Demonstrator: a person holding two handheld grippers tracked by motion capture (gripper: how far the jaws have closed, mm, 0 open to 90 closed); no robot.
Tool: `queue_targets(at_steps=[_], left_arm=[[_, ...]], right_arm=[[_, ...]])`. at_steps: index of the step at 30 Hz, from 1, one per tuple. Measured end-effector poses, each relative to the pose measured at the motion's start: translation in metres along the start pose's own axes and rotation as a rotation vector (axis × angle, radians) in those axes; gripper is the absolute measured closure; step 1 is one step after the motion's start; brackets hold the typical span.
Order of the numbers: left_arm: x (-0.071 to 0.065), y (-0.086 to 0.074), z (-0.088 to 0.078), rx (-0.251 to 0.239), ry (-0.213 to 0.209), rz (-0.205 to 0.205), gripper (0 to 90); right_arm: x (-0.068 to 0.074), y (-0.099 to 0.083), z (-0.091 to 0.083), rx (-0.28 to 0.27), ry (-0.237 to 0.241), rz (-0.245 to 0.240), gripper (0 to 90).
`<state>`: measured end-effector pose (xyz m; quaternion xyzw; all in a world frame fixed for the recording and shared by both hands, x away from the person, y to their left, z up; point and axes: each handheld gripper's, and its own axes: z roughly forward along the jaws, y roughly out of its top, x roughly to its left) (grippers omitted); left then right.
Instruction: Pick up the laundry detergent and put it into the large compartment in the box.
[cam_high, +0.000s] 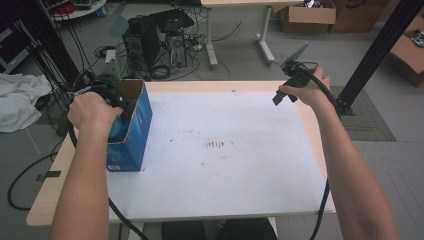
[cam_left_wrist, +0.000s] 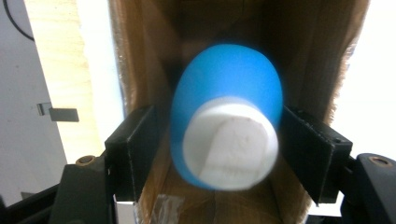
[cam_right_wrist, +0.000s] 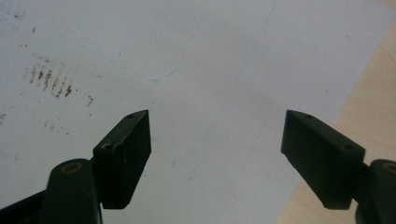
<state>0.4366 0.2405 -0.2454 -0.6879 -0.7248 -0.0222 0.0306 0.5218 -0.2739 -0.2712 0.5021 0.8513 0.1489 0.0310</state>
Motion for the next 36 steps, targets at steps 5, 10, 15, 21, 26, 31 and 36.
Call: queue_targets(at_steps=[5, 10, 15, 21, 26, 31, 36], left_arm=[[-0.005, -0.002, -0.013, -0.017, 0.0, 0.02, 27.2], [-0.011, -0.004, -0.028, -0.04, 0.004, 0.058, 21.9], [-0.022, -0.009, -0.045, -0.091, -0.004, 0.115, 19.4], [-0.052, -0.017, -0.063, -0.146, -0.025, 0.235, 15.4], [-0.08, -0.025, -0.07, -0.171, -0.031, 0.335, 13.6], [-0.102, -0.031, -0.071, -0.185, -0.035, 0.4, 11.4], [-0.13, -0.039, -0.066, -0.201, -0.07, 0.483, 11.0]], right_arm=[[0.001, 0.0, -0.001, -0.002, 0.001, -0.002, 24.4], [0.002, 0.0, -0.001, -0.002, 0.001, -0.005, 24.4], [0.003, 0.0, 0.0, 0.002, -0.002, -0.003, 24.4], [0.007, 0.004, 0.001, 0.006, -0.001, -0.008, 24.5], [0.008, 0.006, 0.002, 0.006, 0.005, -0.005, 24.6], [0.005, 0.006, 0.002, 0.008, -0.001, -0.008, 24.6], [0.005, 0.006, 0.002, 0.01, 0.005, -0.007, 24.5]])
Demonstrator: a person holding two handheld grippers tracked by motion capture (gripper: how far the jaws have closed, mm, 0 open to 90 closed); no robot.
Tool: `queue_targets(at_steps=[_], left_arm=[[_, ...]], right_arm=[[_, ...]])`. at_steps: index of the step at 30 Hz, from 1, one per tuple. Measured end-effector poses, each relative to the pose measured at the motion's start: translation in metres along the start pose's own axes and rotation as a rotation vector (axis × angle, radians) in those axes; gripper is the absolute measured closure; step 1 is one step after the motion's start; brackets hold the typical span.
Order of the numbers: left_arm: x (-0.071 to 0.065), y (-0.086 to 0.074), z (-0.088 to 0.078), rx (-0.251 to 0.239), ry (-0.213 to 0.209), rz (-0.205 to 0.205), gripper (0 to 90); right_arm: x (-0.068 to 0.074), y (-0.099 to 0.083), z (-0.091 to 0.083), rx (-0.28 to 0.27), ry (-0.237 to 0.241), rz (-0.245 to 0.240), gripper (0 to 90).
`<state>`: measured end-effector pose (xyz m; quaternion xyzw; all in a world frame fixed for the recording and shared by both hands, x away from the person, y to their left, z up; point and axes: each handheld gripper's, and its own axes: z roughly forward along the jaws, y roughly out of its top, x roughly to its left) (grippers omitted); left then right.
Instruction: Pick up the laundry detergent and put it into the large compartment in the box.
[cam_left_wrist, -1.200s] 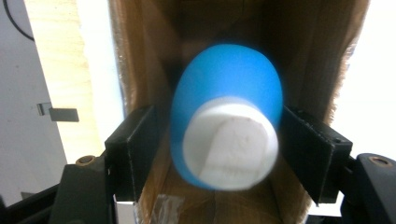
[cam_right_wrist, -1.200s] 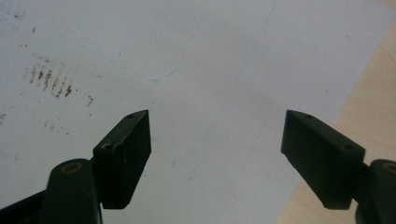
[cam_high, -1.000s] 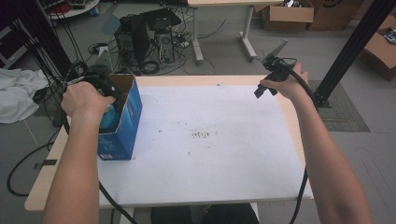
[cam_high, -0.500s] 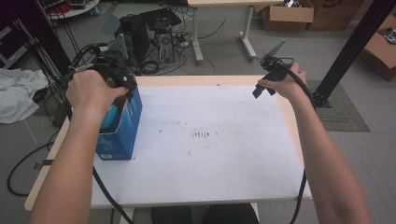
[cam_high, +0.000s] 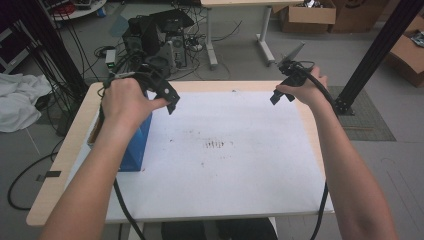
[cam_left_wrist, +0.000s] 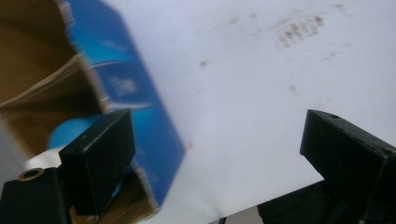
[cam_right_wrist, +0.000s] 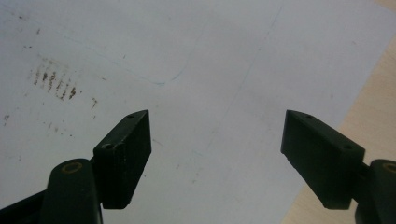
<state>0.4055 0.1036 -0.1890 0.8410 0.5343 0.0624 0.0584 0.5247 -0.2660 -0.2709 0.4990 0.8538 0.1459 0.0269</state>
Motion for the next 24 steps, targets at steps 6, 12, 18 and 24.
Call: queue_targets(at_steps=[6, 12, 18, 24], left_arm=[[-0.036, 0.001, 0.008, -0.015, -0.041, 0.128, 9.4], [-0.066, 0.0, 0.023, 0.004, -0.055, 0.213, 8.2], [-0.076, 0.004, 0.029, 0.016, -0.058, 0.244, 6.9], [-0.079, 0.007, 0.033, 0.025, -0.056, 0.257, 6.5]], right_arm=[[0.001, -0.001, -0.001, -0.001, -0.006, -0.004, 24.3], [0.004, 0.0, 0.0, 0.001, -0.007, -0.001, 24.3], [0.002, 0.0, 0.0, 0.003, -0.01, -0.006, 24.4], [-0.001, -0.001, 0.0, 0.007, -0.012, -0.005, 24.2]])
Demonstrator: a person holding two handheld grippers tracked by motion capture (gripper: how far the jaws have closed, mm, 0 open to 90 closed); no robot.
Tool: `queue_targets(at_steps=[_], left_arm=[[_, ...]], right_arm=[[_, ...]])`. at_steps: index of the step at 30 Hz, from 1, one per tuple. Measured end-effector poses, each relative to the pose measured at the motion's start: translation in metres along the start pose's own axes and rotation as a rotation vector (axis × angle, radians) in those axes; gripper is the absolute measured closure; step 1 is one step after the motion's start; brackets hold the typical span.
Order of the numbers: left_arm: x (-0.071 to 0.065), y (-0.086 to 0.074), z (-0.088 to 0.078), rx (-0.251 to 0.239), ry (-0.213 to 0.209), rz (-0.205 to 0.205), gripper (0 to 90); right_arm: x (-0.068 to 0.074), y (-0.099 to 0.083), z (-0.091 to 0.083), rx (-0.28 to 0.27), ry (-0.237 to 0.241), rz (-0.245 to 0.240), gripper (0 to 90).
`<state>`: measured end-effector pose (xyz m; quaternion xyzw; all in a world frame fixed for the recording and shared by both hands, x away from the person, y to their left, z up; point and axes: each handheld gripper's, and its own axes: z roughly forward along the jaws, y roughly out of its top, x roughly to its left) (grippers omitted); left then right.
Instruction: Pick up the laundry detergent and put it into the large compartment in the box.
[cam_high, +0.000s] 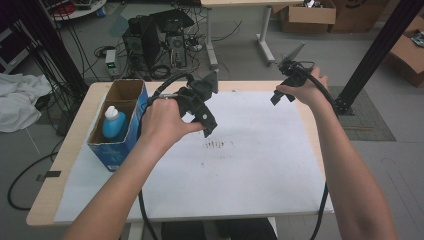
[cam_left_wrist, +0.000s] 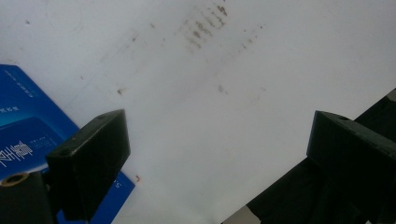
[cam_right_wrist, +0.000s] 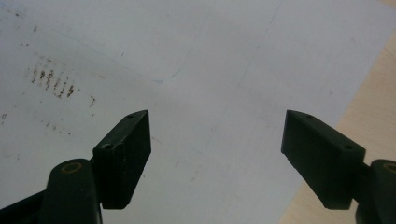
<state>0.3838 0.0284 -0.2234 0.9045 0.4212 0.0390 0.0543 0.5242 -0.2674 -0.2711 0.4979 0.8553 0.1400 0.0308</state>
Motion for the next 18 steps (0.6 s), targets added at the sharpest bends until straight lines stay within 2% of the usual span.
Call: queue_targets(at_steps=[6, 18], left_arm=[[-0.002, 0.0012, 0.0014, 0.008, -0.003, 0.011, 6.4], [-0.0014, -0.0006, 0.0049, 0.015, 0.005, -0.004, 6.3]], right_arm=[[0.0, -0.0008, -0.0002, 0.0, 0.005, 0.012, 24.0], [-0.001, -0.0048, -0.0024, 0.006, -0.001, -0.003, 23.6]])
